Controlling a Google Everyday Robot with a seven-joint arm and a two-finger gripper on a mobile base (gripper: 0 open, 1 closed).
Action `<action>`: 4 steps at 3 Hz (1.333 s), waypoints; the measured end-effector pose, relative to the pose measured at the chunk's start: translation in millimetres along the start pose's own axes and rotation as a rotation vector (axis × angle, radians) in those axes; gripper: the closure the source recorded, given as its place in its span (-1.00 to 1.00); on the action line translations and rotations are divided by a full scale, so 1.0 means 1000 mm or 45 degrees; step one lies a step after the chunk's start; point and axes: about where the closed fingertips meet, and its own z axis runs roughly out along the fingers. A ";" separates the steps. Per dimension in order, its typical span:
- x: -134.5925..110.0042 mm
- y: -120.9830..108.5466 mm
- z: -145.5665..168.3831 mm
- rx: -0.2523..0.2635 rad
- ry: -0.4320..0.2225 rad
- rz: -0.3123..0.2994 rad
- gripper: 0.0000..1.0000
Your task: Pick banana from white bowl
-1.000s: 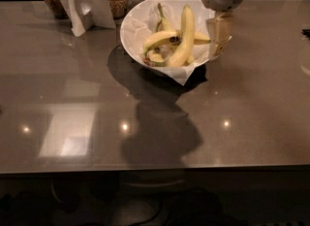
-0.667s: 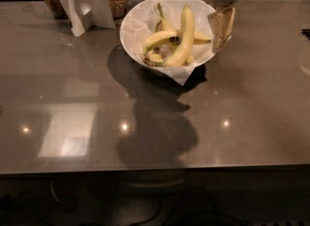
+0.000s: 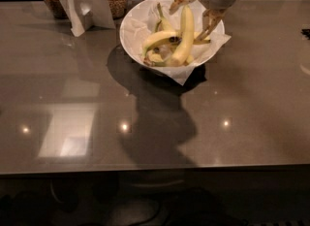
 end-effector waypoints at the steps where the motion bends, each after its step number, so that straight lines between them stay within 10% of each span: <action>1: 0.003 0.007 0.014 -0.013 -0.018 -0.043 0.14; 4: 0.015 0.032 0.058 -0.146 -0.059 -0.079 -0.10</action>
Offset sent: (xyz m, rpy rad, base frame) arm 0.0151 -0.0107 -0.0563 -0.0686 0.0646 0.0657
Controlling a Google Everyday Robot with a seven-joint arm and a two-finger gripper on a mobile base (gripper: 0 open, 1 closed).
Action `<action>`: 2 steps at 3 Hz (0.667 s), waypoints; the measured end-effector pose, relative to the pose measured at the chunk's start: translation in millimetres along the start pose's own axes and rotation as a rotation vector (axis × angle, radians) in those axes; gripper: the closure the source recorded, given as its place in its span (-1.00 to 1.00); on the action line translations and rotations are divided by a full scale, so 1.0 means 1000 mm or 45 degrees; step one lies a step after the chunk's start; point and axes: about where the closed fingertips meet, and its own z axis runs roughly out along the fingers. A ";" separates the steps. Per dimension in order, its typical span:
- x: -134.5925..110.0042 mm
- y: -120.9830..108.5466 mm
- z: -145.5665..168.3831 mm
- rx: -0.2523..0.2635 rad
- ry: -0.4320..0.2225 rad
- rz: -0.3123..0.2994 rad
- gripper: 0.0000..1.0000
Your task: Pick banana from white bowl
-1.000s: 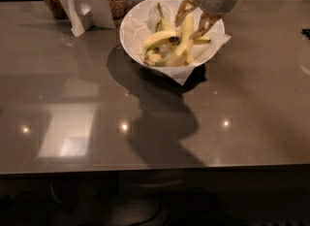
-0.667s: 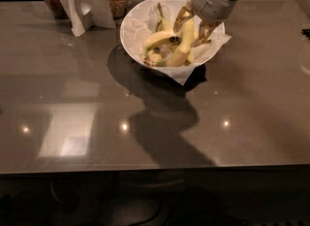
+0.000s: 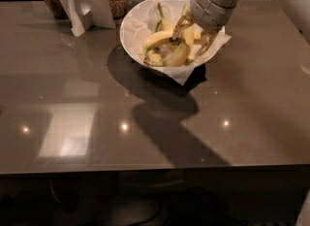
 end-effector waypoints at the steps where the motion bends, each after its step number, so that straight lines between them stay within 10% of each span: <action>1: 0.005 0.000 0.012 -0.024 -0.015 -0.014 0.02; 2: 0.006 -0.005 0.016 -0.016 -0.024 -0.022 0.00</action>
Offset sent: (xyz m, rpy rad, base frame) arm 0.0107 -0.0009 -0.0105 -0.0160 0.0213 0.0171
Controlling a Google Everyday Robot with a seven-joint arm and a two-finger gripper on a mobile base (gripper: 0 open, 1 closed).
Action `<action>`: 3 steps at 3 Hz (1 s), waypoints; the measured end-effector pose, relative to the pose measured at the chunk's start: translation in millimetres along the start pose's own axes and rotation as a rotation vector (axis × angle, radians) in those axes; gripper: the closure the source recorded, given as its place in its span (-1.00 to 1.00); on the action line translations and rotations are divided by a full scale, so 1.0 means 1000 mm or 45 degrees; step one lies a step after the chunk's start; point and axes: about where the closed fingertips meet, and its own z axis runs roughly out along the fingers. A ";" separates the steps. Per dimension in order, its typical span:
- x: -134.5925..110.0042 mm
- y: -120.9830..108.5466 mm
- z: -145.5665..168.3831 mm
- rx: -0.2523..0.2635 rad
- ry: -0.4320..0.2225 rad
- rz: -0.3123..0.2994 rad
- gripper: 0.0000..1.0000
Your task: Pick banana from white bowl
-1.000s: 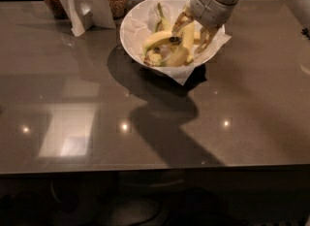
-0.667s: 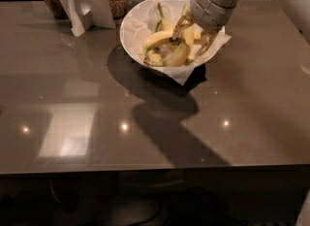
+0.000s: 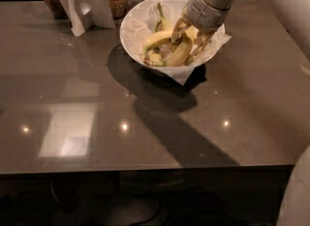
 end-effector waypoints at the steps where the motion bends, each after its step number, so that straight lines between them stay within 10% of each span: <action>1: 0.000 -0.006 0.003 0.009 -0.010 -0.009 0.36; 3: -0.003 -0.008 0.000 0.013 -0.016 -0.009 1.00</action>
Offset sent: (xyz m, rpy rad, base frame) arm 0.0024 0.0106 0.0067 0.0223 -0.0027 0.0234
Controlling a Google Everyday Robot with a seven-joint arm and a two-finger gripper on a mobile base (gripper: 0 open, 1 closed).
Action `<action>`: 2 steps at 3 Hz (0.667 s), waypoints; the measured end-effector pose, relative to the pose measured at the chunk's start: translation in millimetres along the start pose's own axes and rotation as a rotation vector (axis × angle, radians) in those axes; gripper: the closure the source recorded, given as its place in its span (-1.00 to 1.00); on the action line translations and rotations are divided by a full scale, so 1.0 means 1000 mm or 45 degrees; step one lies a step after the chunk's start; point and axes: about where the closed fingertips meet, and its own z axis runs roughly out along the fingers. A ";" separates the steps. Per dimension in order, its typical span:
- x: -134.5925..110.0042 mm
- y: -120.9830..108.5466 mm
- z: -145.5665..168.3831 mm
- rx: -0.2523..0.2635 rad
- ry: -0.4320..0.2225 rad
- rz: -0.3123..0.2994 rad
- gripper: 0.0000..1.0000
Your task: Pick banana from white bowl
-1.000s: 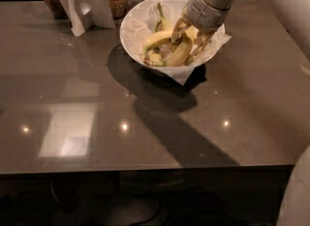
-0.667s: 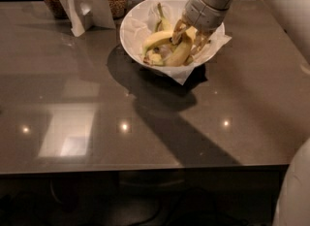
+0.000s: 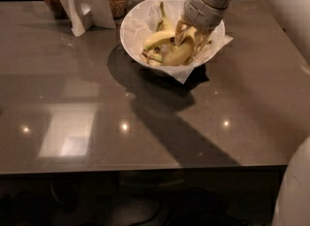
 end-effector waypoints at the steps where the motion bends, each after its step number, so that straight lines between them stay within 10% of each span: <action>1: -0.005 -0.002 -0.013 0.008 -0.003 0.014 1.00; 2: -0.013 -0.006 -0.029 0.008 -0.001 0.018 1.00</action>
Offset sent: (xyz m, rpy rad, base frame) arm -0.0300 0.0022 0.0501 0.0061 0.0024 -0.0201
